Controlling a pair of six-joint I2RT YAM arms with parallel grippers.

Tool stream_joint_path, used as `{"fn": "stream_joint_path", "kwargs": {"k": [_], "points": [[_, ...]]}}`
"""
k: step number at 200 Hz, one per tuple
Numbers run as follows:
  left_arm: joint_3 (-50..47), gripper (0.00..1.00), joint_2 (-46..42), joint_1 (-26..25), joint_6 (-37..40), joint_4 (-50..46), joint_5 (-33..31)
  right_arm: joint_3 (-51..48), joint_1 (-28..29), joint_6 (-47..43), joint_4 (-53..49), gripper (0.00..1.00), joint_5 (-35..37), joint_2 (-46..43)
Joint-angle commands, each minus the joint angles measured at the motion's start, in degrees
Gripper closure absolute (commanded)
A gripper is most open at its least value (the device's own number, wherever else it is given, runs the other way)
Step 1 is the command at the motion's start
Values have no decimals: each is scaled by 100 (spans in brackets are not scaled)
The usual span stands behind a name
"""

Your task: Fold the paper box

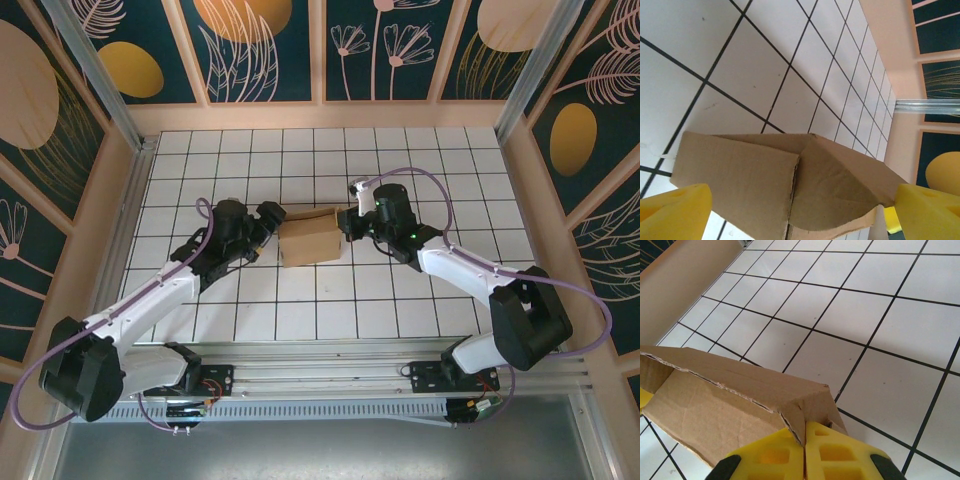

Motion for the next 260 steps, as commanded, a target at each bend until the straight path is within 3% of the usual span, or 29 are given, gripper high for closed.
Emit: {"fn": "stream_joint_path", "kwargs": {"k": [1, 27, 73, 109, 136, 195, 260], "points": [[-141, 8, 98, -13, -427, 562, 238, -253, 142, -79, -838, 91, -20, 95], [-315, 11, 121, -15, -672, 826, 361, -249, 147, -91, -849, 91, -13, 104], [-710, 26, -58, -11, -1136, 810, 410, -208, 172, -66, -904, 91, -10, 116], [-846, 38, -47, -15, -1221, 827, 387, -202, 176, 55, -930, 83, -128, -48], [-829, 39, 27, -15, -1162, 810, 425, -224, 170, 127, -925, 68, -314, -261], [-771, 40, 28, -15, -1047, 647, 326, -384, 60, 338, -972, 44, -535, -841], [-715, 39, 83, -12, -859, 634, 335, -94, -694, 1742, -798, 42, -1325, -1273]]}}
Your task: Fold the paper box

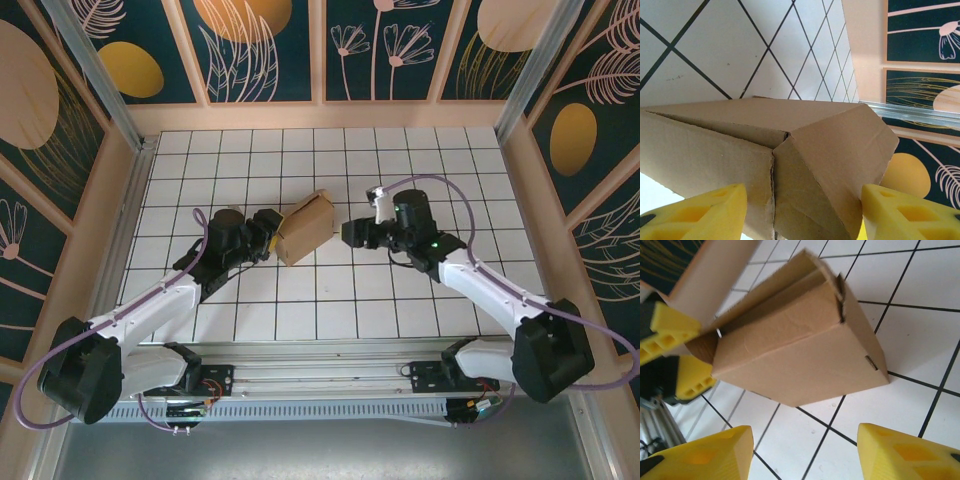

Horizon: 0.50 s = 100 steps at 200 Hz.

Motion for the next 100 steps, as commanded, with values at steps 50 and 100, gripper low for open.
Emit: {"fn": "stream_joint_path", "kwargs": {"k": [50, 100], "points": [[149, 36, 393, -4, 524, -518, 169, 2083, -401, 329, -931, 41, -347, 1414], [140, 37, 446, -11, 551, -452, 165, 3822, -371, -382, -2026, 47, -296, 2895]]}}
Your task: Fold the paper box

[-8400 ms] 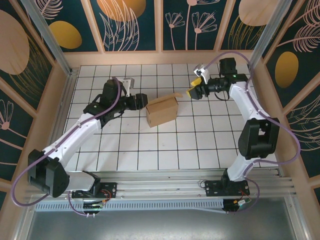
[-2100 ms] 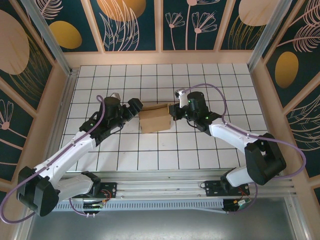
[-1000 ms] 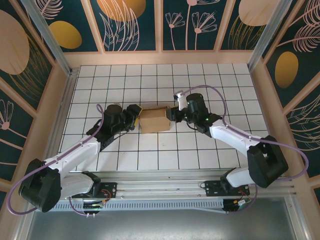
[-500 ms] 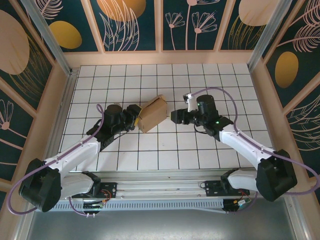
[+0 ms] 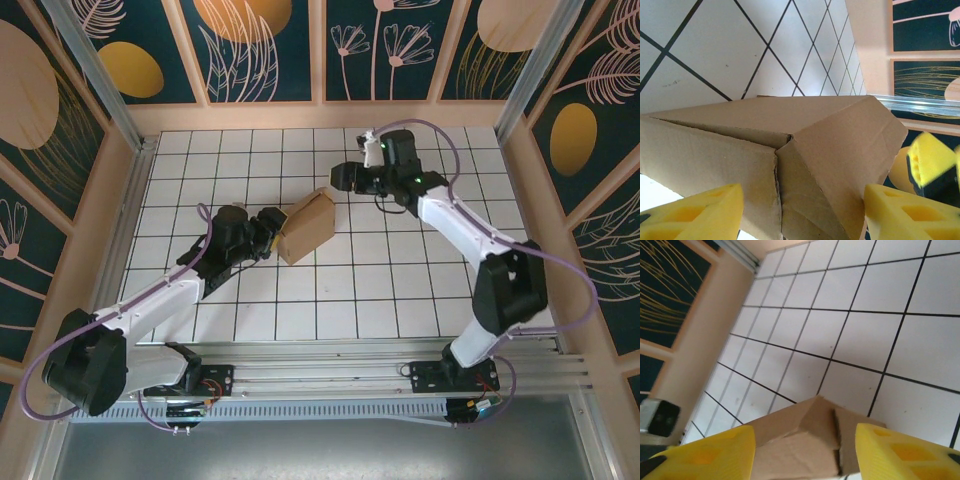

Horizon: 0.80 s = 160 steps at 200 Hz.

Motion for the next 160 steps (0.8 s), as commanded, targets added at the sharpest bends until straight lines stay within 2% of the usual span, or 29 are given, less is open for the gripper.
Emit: {"fn": "stream_joint_path", "kwargs": {"k": [1, 43, 99, 160], "points": [[-17, 37, 180, -11, 178, -448, 67, 506, 12, -395, -788, 47, -22, 368], [15, 38, 282, -11, 243, -419, 157, 632, 126, -374, -812, 49, -312, 642], [55, 39, 282, -10, 282, -453, 148, 422, 138, -343, -671, 67, -207, 626], [32, 41, 278, -11, 283, -473, 122, 515, 44, -176, -630, 62, -204, 209]]}}
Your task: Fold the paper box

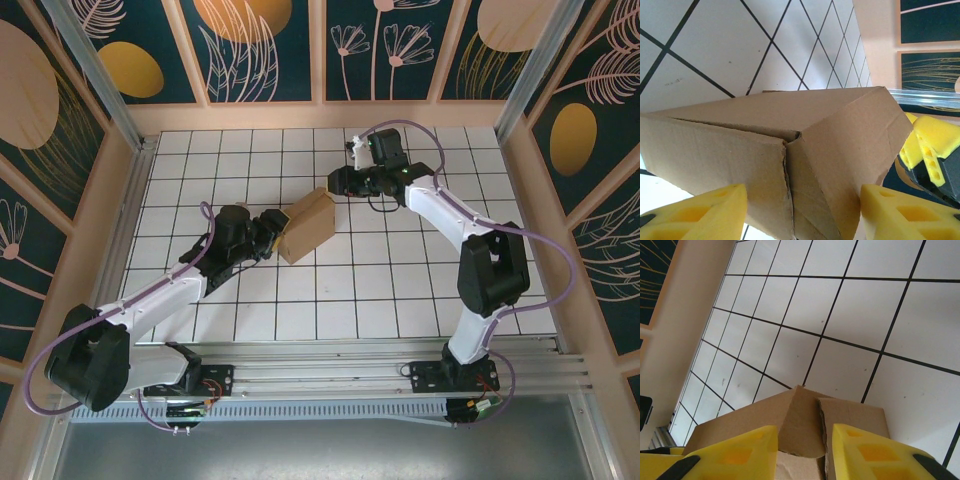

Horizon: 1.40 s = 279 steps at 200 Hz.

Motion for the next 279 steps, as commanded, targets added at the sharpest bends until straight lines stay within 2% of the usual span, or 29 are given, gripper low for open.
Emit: {"fn": "stream_joint_path", "kwargs": {"k": [1, 34, 60, 95, 134, 155, 189, 212, 232, 242, 252, 269, 279], "points": [[-12, 41, 140, -11, 117, -455, 19, 58, -12, 64, -54, 62, -12, -399], [16, 41, 168, -10, 121, -445, 54, 134, -6, 144, 22, 50, -99, -350], [28, 41, 168, -8, 134, -445, 63, 250, -16, 56, -130, 48, 12, 29], [-2, 42, 149, -10, 134, -463, 37, 184, 22, 19, -167, 54, -105, 290], [-11, 42, 190, -11, 161, -454, 24, -322, 17, 88, 71, 69, -111, 111], [-9, 42, 252, -11, 208, -453, 28, -631, 35, 85, 155, 72, -22, 46], [-46, 60, 387, -11, 258, -462, 80, -1125, 37, -24, 190, 73, 316, -23], [-113, 66, 430, -11, 299, -532, 57, -1312, 50, -119, 200, 73, 567, 2], [-177, 67, 374, -8, 310, -511, 8, -1359, 57, -99, 211, 71, 504, -37], [-171, 67, 309, -11, 355, -486, -39, -1346, 59, -49, 245, 70, 408, -135], [-128, 61, 240, -11, 410, -479, -120, -1310, 59, 7, 293, 69, 351, -267], [6, 36, 98, -11, 578, -611, -333, -1196, 60, 54, 347, 66, 335, -445], [104, 31, -2, -11, 752, -705, -469, -1089, 63, 55, 325, 65, 341, -488]]}}
